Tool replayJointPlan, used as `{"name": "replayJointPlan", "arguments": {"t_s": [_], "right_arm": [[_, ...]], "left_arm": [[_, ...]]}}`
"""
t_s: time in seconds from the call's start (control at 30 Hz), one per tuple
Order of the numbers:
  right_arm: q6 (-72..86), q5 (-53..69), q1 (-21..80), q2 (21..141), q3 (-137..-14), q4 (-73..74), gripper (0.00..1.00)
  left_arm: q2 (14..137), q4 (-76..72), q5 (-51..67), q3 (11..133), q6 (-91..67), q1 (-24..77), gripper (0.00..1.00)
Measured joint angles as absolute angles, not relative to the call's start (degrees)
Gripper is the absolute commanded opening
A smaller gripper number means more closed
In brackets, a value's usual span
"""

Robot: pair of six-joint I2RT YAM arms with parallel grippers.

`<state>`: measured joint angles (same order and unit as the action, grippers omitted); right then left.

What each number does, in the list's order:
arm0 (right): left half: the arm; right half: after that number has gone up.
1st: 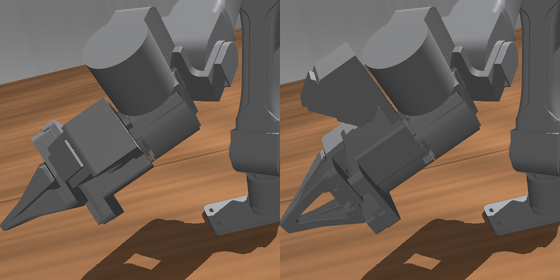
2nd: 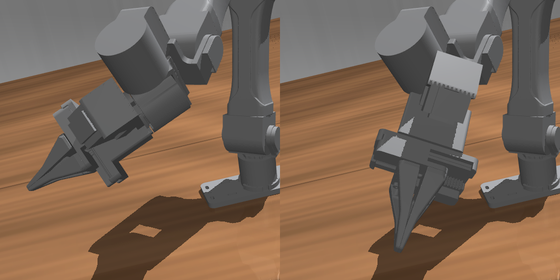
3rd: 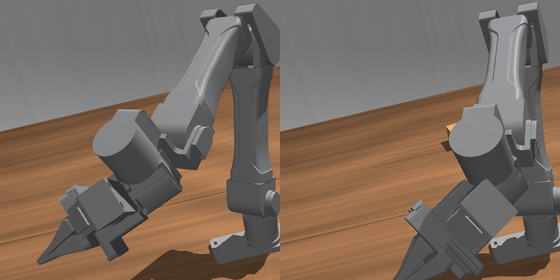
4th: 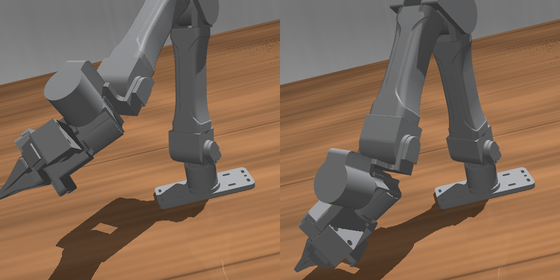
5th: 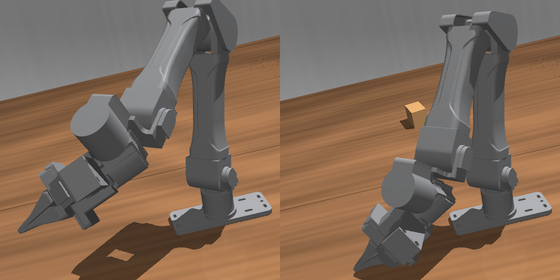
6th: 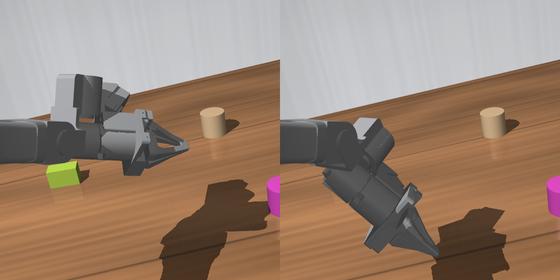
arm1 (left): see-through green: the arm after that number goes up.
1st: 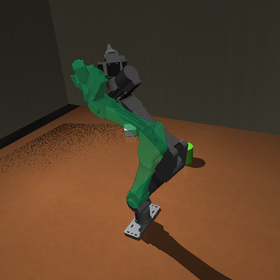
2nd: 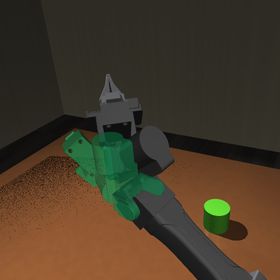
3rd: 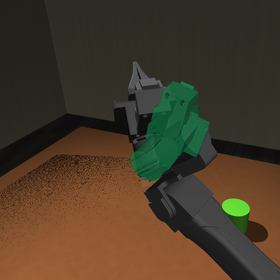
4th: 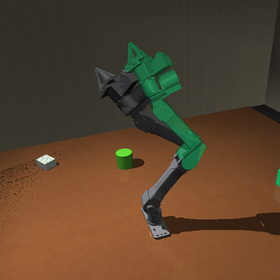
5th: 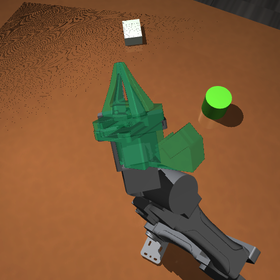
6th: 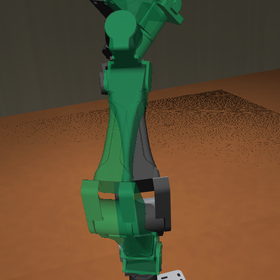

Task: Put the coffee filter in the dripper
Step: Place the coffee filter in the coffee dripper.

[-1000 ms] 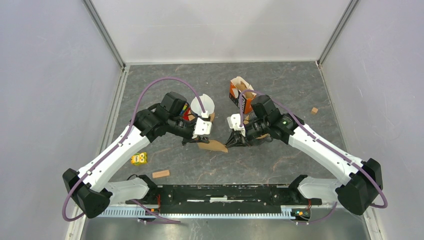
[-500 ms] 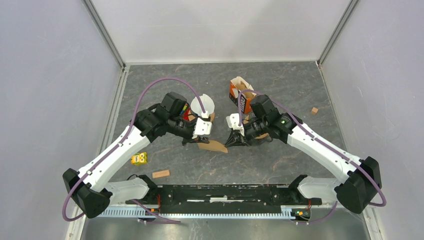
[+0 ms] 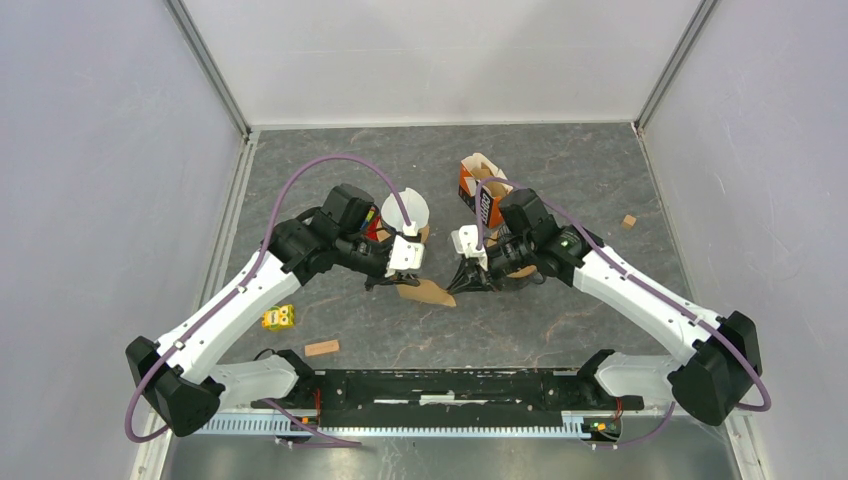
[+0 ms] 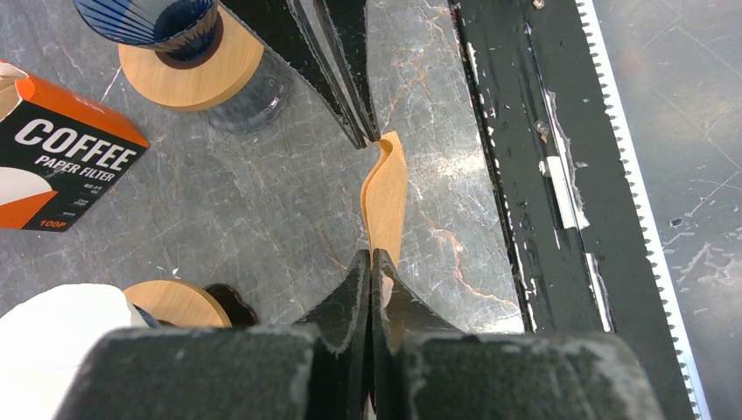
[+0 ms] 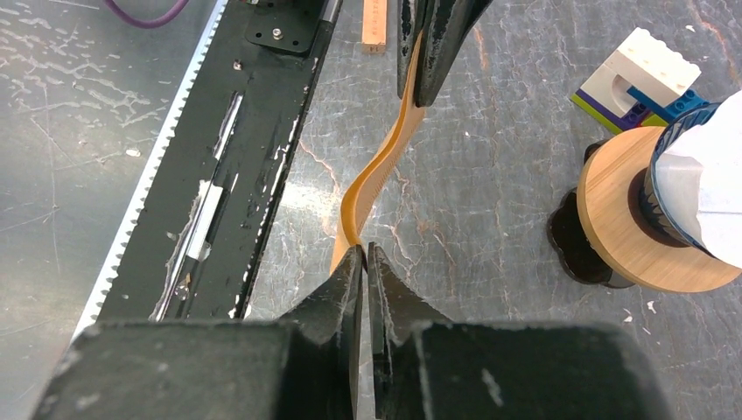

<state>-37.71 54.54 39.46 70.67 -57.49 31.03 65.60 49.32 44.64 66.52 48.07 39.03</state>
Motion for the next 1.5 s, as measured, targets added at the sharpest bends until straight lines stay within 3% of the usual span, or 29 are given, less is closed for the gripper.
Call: {"name": "replayJointPlan", "arguments": {"t_s": [0.7, 1.1, 1.33, 1.37, 1.47, 1.5], "right_arm": [[-37.5, 56.8, 39.5, 71.3, -57.5, 30.9, 0.1], [-31.9, 56.6, 39.5, 72.1, -55.3, 25.4, 0.18], [-25.2, 54.9, 39.4, 72.2, -54.2, 19.6, 0.0], [-24.5, 54.4, 39.2, 72.2, -54.2, 19.1, 0.0], [-21.7, 51.5, 37.9, 72.2, -54.3, 16.8, 0.0], [-20.9, 50.3, 37.3, 72.1, -54.3, 16.4, 0.0]], "left_arm": [[65.6, 49.2, 44.7, 65.8, 48.1, 39.0, 0.02], [65.8, 45.6, 44.3, 65.1, 47.0, 39.0, 0.02], [65.8, 40.4, 43.4, 63.6, 42.2, 38.6, 0.03], [65.8, 39.7, 43.4, 63.6, 41.6, 38.4, 0.08], [65.9, 36.7, 42.5, 63.4, 38.2, 37.3, 0.4], [66.0, 35.4, 41.8, 63.4, 36.9, 36.9, 0.55]]}}
